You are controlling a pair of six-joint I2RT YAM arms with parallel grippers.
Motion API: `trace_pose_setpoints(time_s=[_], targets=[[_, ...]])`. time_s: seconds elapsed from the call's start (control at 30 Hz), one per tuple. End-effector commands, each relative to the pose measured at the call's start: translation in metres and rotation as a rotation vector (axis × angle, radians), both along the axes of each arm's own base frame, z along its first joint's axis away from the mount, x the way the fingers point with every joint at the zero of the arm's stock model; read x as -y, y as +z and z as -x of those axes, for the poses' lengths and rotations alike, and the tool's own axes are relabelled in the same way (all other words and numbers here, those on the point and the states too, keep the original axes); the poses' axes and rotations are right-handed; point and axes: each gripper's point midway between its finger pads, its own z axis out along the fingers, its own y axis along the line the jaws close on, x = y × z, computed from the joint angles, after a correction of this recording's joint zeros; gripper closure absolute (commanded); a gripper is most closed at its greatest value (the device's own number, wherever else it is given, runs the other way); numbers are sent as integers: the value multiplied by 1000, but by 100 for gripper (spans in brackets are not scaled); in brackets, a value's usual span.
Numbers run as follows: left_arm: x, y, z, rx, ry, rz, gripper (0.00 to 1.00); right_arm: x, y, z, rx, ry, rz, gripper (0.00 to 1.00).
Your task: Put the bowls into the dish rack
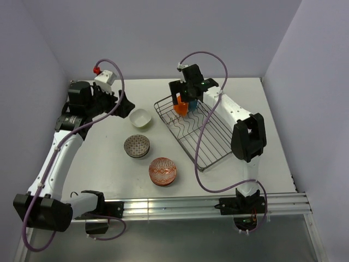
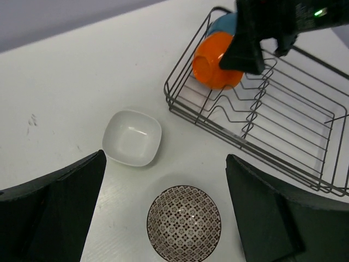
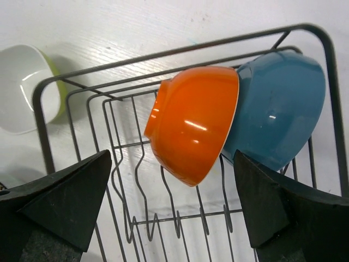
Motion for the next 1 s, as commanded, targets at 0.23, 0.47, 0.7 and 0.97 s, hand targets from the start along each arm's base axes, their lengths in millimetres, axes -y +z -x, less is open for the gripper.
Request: trace_pose_setpoints(time_s=[0.23, 0.47, 0.7, 0.97], targets=[[-17, -82, -45, -296, 143, -11, 10, 9, 139, 8, 376, 137, -58, 0], [-26, -148, -81, -468, 273, -29, 15, 7, 147, 57, 425, 411, -15, 0], [-25, -188, -109, -532, 320, -34, 27, 11, 130, 103, 386, 569, -10, 0], [-23, -227, -125, -596, 340, -44, 42, 20, 123, 121, 405, 585, -1, 0]])
